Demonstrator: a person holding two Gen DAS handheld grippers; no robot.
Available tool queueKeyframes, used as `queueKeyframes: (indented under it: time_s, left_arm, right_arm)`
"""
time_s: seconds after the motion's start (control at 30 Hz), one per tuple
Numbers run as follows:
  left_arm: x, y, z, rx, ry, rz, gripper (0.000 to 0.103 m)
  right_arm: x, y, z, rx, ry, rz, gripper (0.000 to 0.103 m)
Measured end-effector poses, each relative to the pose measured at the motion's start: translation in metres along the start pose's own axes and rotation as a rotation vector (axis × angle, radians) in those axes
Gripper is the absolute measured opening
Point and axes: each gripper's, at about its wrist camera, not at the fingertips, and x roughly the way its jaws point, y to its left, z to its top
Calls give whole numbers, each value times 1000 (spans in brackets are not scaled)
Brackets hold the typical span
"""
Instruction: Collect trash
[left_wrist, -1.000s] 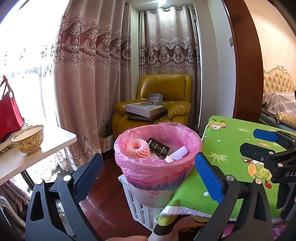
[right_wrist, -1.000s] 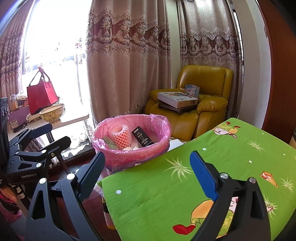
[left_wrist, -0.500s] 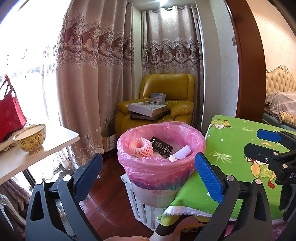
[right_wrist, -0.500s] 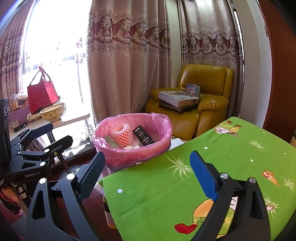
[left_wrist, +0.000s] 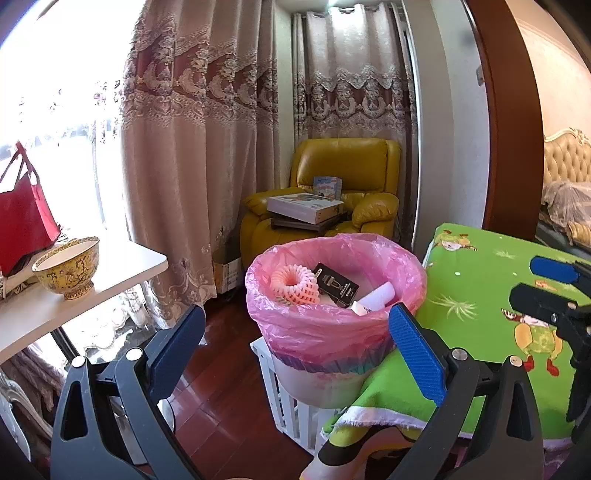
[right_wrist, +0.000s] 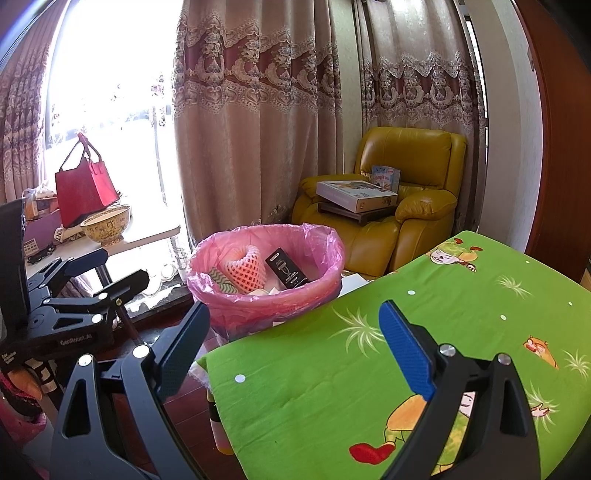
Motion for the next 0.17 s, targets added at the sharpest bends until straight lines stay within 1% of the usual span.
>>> queueKeyframes:
  time_s: [0.03, 0.13, 0.17]
  left_arm:
    - [0, 0, 1, -6, 3, 4, 94]
    - [3, -7, 4, 21, 30, 5, 94]
    - [5, -12, 6, 33, 46, -7, 94]
  right_arm:
    - [-1, 0, 1, 0, 0, -1, 90]
    - [-7, -4, 4, -4, -7, -11, 90]
    - [-13, -7, 6, -5, -13, -24, 90]
